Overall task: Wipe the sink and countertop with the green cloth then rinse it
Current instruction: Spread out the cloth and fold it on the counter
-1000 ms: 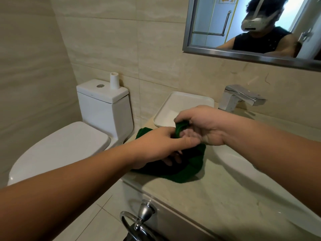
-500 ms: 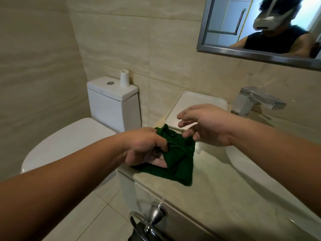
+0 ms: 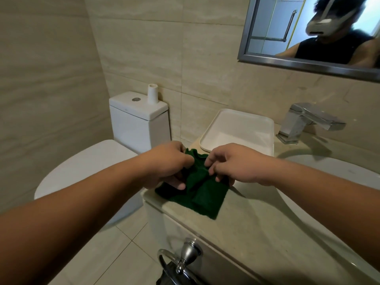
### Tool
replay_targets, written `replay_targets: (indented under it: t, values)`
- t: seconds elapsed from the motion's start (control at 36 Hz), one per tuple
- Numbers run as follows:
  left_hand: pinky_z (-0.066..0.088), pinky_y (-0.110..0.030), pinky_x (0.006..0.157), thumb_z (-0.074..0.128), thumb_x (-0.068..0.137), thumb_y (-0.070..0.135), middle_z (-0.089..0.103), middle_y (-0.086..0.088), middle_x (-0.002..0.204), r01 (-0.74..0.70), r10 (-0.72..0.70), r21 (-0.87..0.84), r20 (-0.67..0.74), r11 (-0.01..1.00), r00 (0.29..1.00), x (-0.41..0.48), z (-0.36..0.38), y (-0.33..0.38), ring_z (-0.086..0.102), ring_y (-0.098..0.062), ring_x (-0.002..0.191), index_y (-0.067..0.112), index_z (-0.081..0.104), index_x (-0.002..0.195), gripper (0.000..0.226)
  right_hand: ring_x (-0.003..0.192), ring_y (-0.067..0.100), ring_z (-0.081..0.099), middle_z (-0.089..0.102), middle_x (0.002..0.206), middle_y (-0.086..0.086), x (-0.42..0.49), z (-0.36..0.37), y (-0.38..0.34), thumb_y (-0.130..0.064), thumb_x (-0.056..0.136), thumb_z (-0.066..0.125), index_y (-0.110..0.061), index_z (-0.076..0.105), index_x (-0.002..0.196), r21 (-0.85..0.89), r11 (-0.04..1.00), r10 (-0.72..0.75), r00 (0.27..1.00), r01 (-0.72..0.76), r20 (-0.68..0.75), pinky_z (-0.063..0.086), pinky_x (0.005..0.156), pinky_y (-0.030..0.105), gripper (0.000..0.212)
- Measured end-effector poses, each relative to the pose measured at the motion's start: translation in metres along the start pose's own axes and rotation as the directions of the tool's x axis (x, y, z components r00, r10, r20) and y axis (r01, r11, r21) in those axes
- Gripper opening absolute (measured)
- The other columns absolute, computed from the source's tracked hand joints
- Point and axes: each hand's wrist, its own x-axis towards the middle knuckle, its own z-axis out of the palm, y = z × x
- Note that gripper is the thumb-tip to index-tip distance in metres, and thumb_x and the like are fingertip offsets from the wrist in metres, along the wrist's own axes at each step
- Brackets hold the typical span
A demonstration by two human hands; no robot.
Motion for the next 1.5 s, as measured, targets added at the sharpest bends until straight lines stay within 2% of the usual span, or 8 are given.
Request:
replay_targets:
  t: [0.19,0.36,0.61,0.72,0.83,1.03,1.28,1.5]
  values:
    - [0.064,-0.039,0.066,0.061,0.106,0.026,0.071,-0.021,0.111,0.034,-0.022,0.173,-0.074,0.984,0.997,-0.008,-0.018,-0.001,0.077,-0.030,0.074,0.012,0.047,0.131,0.033,0.063,0.017,0.074,0.074,0.096,0.006,0.018,-0.004,-0.007,-0.014,0.098,0.060,-0.019,0.069,0.110,-0.121,0.993,-0.037,0.986,0.017,-0.163,0.055,0.049,0.027,0.016]
    - [0.064,-0.031,0.060,0.081,0.091,0.037,0.069,-0.013,0.110,0.044,-0.016,0.387,-0.074,0.921,0.997,-0.006,-0.012,-0.004,0.078,-0.024,0.076,0.025,0.037,0.147,0.072,0.050,0.009,0.066,0.057,0.148,-0.003,0.051,0.001,-0.017,-0.024,0.101,0.061,-0.026,0.045,0.155,-0.257,0.966,-0.062,0.996,0.041,-0.072,0.054,0.047,0.023,0.056]
    - [0.052,-0.029,0.078,0.061,0.100,0.023,0.061,0.007,0.102,-0.207,0.198,0.799,0.112,0.565,0.974,-0.013,-0.012,-0.009,0.061,-0.012,0.090,0.047,0.049,0.141,0.050,0.093,0.017,0.059,0.062,0.094,-0.009,0.067,0.007,-0.028,-0.024,0.097,0.066,-0.025,0.072,0.113,-0.526,0.839,-0.173,0.985,0.139,-0.016,0.042,0.073,0.029,0.018]
    - [0.046,-0.024,0.069,0.054,0.104,0.031,0.066,0.009,0.094,-0.236,0.198,0.771,0.144,0.592,0.970,-0.012,-0.016,-0.011,0.062,-0.006,0.080,0.034,0.066,0.110,0.013,0.096,0.021,0.061,0.064,0.095,-0.007,0.071,-0.001,-0.035,-0.022,0.096,0.063,-0.023,0.071,0.104,-0.515,0.849,-0.211,0.971,0.123,-0.116,0.041,0.075,0.029,0.011]
    - [0.060,-0.028,0.064,0.060,0.097,0.062,0.075,0.001,0.092,-0.134,0.148,0.622,0.030,0.771,0.989,-0.010,-0.019,-0.012,0.076,-0.013,0.073,0.027,0.065,0.098,0.036,0.109,0.025,0.062,0.059,0.121,0.003,0.072,0.005,-0.037,-0.024,0.097,0.061,-0.026,0.063,0.127,-0.532,0.841,-0.223,0.958,0.097,-0.179,0.048,0.085,0.033,0.030]
    - [0.041,-0.023,0.061,0.069,0.096,0.035,0.058,0.002,0.108,-0.098,0.343,0.885,-0.072,0.455,0.937,-0.012,-0.031,-0.023,0.052,-0.010,0.079,0.025,0.048,0.115,0.030,0.092,0.020,0.063,0.064,0.098,-0.003,0.036,-0.002,-0.036,-0.029,0.098,0.060,-0.023,0.065,0.104,-0.601,0.778,-0.286,0.955,0.182,-0.081,0.049,0.076,0.033,0.010]
    - [0.051,-0.025,0.087,0.079,0.085,0.035,0.043,0.019,0.127,-0.449,0.285,0.835,0.368,0.317,0.885,-0.027,-0.034,-0.036,0.051,-0.007,0.107,0.047,0.053,0.124,0.049,0.091,0.014,0.057,0.055,0.105,-0.009,-0.055,0.024,-0.015,-0.077,0.084,0.058,-0.034,0.054,0.118,-0.784,0.531,-0.196,0.947,0.321,0.255,0.054,0.078,0.039,0.055]
    - [0.051,-0.022,0.080,0.073,0.087,0.031,0.051,0.019,0.117,-0.500,0.355,0.818,0.394,0.286,0.848,-0.043,-0.014,-0.043,0.055,-0.003,0.097,0.044,0.060,0.116,0.034,0.092,0.017,0.059,0.057,0.105,-0.004,-0.088,0.032,0.007,-0.039,0.102,0.049,-0.027,0.059,0.115,-0.801,0.503,-0.300,0.935,0.325,0.190,0.052,0.078,0.036,0.020]
